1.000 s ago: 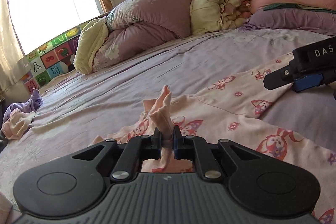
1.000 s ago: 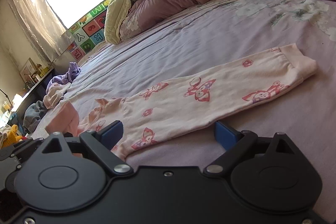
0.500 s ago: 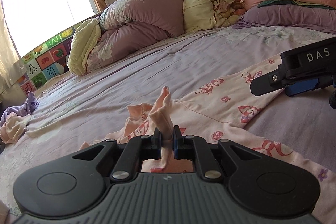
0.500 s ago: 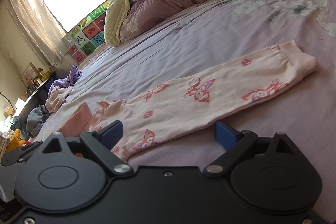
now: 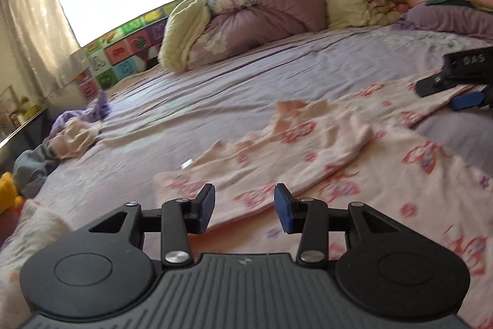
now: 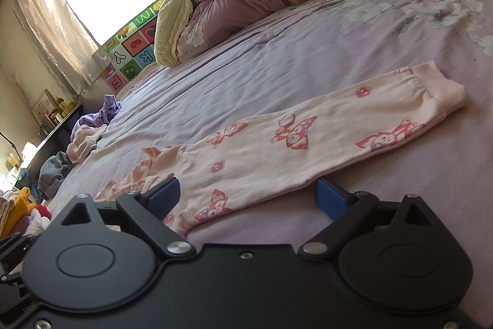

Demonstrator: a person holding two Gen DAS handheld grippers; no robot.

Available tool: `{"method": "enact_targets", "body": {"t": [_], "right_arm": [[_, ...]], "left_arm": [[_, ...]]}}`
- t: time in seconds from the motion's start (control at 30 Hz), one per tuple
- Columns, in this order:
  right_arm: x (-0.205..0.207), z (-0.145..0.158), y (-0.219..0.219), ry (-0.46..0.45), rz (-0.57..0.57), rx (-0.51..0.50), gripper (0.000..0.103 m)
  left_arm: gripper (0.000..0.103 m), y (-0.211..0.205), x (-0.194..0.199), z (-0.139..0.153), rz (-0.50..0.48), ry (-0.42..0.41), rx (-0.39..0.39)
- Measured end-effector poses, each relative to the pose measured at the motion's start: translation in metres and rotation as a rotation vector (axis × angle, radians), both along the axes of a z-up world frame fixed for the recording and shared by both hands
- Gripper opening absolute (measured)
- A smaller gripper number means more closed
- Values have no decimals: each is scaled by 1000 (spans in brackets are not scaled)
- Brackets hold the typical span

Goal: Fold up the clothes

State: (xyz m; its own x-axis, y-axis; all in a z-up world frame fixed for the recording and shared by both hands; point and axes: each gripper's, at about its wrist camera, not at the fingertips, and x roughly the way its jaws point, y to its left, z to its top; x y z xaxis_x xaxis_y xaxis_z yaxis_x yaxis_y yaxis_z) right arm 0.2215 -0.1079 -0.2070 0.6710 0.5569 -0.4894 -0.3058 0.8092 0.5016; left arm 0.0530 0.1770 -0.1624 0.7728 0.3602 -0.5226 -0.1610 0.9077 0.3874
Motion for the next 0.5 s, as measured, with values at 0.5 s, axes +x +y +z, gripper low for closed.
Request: {"method": "enact_targets", "body": {"t": [0.5], "right_arm": [[-7, 0, 10, -32, 7, -55, 99]], "left_arm": [[12, 7, 6, -47, -4, 199, 429]]}}
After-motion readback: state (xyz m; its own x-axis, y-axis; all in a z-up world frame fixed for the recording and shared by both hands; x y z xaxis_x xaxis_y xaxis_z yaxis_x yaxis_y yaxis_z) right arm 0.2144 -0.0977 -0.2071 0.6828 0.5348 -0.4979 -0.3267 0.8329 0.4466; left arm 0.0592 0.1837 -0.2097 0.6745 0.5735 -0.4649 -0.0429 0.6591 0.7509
